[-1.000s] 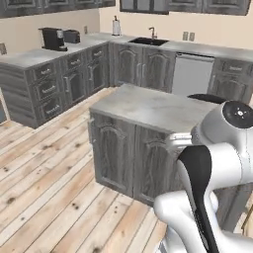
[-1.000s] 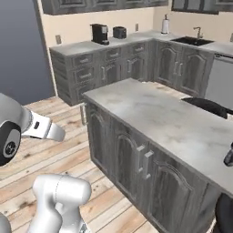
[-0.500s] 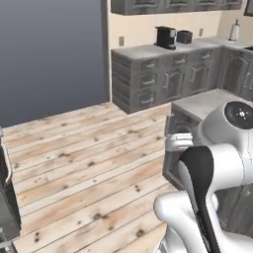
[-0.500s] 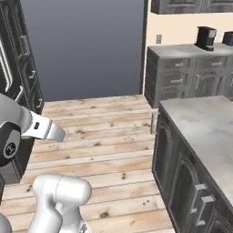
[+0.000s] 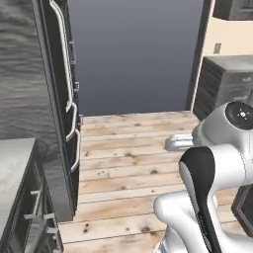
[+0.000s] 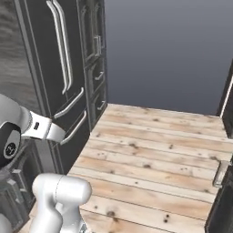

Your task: Move the hot dog bun to the plate on the dining table and place the condiment next to that plate. Then navigate to the fridge and take the sausage and place it on the plate as well.

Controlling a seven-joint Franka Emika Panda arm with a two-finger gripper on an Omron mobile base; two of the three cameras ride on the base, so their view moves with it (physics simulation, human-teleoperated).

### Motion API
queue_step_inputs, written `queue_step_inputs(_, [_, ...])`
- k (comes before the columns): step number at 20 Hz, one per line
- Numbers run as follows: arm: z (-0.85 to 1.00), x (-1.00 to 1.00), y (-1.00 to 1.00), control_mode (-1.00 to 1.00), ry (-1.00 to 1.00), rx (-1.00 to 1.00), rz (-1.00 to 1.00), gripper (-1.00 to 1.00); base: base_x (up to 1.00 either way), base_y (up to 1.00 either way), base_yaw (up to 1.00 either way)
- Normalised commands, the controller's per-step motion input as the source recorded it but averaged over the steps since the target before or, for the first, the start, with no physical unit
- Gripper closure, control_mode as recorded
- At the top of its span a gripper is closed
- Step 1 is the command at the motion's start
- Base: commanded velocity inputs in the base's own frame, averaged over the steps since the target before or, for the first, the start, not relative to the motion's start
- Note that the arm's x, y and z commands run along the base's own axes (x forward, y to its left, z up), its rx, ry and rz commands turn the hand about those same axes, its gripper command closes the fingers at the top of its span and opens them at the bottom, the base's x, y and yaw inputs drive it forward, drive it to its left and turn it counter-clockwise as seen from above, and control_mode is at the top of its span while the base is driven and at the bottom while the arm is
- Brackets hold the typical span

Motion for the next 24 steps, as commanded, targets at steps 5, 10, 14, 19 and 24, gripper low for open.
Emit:
queue_step_inputs(5, [0.00, 0.00, 0.00, 1.00, 0.00, 0.00, 0.00, -1.00, 1.00, -0.16, 0.56])
queue_step_inputs(10, [0.00, 0.00, 0.00, 1.00, 0.00, 0.00, 0.00, -1.00, 1.00, -0.24, 0.53])
queue_step_inputs(14, [0.00, 0.00, 0.00, 1.00, 0.00, 0.00, 0.00, -1.00, 0.90, -0.39, 0.53])
queue_step_inputs(19, [0.00, 0.00, 0.00, 1.00, 0.00, 0.00, 0.00, -1.00, 0.56, -0.46, 0.57])
queue_step_inputs(24, [0.00, 0.00, 0.00, 1.00, 0.00, 0.00, 0.00, -1.00, 0.25, -0.48, 0.63])
